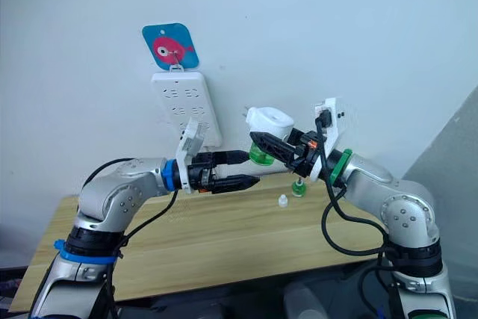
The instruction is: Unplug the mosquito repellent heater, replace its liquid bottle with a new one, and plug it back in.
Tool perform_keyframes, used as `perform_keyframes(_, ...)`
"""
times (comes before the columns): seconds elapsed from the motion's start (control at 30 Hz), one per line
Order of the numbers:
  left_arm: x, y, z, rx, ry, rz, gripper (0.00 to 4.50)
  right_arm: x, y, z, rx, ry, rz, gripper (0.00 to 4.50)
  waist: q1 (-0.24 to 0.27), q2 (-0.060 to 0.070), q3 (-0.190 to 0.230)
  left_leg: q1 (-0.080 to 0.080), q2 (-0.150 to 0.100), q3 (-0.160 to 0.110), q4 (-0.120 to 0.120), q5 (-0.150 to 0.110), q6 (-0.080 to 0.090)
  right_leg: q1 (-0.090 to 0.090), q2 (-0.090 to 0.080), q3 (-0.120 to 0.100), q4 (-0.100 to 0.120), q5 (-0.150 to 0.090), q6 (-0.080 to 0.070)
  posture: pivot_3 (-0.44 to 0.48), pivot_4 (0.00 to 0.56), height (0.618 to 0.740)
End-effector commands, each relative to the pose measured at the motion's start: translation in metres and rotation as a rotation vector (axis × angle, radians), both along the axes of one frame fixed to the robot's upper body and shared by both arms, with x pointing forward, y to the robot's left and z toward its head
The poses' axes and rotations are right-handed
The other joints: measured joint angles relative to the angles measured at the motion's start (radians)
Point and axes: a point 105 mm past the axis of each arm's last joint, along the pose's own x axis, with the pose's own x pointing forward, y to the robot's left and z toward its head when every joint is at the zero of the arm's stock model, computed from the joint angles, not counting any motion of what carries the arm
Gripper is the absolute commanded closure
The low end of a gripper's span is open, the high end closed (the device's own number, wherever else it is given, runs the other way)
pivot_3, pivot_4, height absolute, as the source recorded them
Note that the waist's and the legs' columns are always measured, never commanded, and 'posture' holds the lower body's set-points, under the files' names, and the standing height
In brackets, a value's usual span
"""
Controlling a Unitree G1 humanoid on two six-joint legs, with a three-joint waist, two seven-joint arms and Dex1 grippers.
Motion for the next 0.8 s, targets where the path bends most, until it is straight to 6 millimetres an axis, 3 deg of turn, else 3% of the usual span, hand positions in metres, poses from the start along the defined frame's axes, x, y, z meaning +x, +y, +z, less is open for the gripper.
perform_keyframes(0.03,0.001,0.025,0.011,0.003,-0.155,0.137,0.0,-0.006,-0.001,0.017,-0.06,-0.16,-0.029,1.5,0.0,0.0,0.0,0.0,0.0,0.0,0.0,0.0,0.0,0.0,0.0,0.0,0.0,0.0,0.0,-0.236,0.047,0.74)
perform_keyframes(0.17,0.006,0.058,0.008,-0.011,-0.169,0.326,0.0,-0.009,-0.003,0.015,-0.134,-0.218,-0.064,1.5,0.005,0.0,0.0,0.0,0.0,0.0,0.0,0.0,0.0,-0.001,0.0,0.0,0.0,0.0,0.0,-0.235,0.05,0.74)
perform_keyframes(0.3,0.016,0.111,0.009,-0.012,-0.174,0.576,0.0,-0.01,-0.007,0.009,-0.235,-0.268,-0.105,1.5,0.009,0.0,0.0,0.0,0.0,0.0,0.0,0.0,0.0,0.0,-0.001,0.0,0.0,-0.001,0.002,-0.226,0.058,0.74)
perform_keyframes(0.37,0.021,0.124,0.01,-0.006,-0.179,0.634,0.0,-0.012,-0.006,0.008,-0.237,-0.268,-0.106,1.5,0.01,0.0,0.0,0.0,0.0,0.0,0.0,0.0,0.0,0.0,0.0,0.0,0.0,-0.001,0.002,-0.209,0.07,0.74)
perform_keyframes(0.53,0.041,0.137,0.017,-0.019,-0.18,0.692,0.0,-0.015,-0.003,0.006,-0.233,-0.258,-0.1,1.5,0.024,0.0,0.0,0.0,0.0,0.0,0.0,0.0,0.0,0.0,0.0,0.0,0.0,-0.001,0.002,-0.208,0.076,0.74)
perform_keyframes(0.8,0.071,0.132,0.025,0.04,-0.229,0.671,0.0,-0.017,0.001,0.005,-0.233,-0.257,-0.096,1.5,0.029,0.0,0.0,0.0,0.0,0.0,0.0,0.0,0.0,0.0,0.0,0.0,0.0,-0.001,0.002,-0.231,0.082,0.74)
